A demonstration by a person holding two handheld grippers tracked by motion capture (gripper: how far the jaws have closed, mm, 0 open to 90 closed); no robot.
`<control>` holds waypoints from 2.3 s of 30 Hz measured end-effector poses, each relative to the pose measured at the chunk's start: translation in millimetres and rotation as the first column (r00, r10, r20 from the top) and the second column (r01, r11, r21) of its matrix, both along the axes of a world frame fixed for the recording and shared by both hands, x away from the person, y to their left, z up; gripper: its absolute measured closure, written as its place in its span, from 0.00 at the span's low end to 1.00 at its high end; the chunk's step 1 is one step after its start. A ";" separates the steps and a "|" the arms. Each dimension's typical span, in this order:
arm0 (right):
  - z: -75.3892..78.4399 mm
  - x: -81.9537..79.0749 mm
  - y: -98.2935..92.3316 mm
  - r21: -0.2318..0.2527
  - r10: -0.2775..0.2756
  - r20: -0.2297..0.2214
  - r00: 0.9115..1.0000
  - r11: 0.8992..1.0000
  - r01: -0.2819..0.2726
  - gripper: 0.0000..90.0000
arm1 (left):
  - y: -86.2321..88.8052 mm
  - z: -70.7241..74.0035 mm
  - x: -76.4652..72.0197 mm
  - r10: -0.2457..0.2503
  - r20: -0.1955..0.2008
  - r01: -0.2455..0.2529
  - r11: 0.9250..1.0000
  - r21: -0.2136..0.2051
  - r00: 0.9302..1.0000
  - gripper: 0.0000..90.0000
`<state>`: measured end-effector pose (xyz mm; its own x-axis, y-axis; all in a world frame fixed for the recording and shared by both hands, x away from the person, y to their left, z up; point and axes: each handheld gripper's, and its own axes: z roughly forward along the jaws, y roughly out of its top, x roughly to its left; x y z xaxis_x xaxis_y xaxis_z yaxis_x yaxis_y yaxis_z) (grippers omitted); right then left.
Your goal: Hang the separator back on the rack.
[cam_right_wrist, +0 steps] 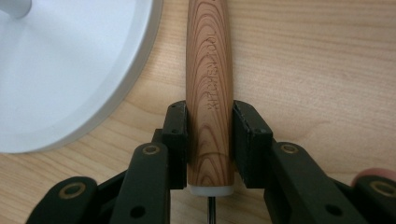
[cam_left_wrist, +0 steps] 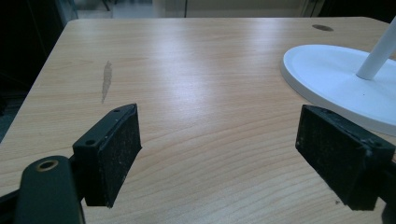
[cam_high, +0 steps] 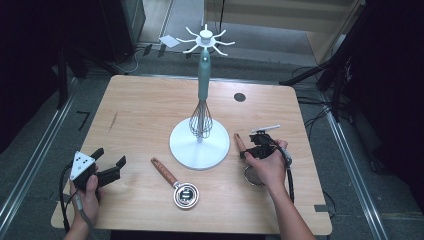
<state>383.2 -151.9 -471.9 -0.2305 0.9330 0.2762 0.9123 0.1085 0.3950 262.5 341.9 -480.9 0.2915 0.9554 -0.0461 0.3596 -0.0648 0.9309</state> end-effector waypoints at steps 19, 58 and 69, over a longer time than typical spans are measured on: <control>25.6 -12.6 -1.6 0.045 -0.018 0.236 0.972 0.999 0.008 0.78 | 0.1 0.0 -0.1 0.000 -0.001 0.000 1.000 -0.003 1.000 0.16; 75.1 -47.9 14.1 0.187 0.023 0.586 0.810 0.969 -0.163 0.78 | 0.5 -0.1 -0.2 -0.002 0.000 0.002 1.000 -0.007 1.000 0.16; 96.0 -61.0 21.0 0.199 0.027 0.665 0.747 0.957 -0.211 0.78 | 0.0 -0.1 -0.4 0.003 0.000 -0.003 1.000 -0.003 1.000 0.16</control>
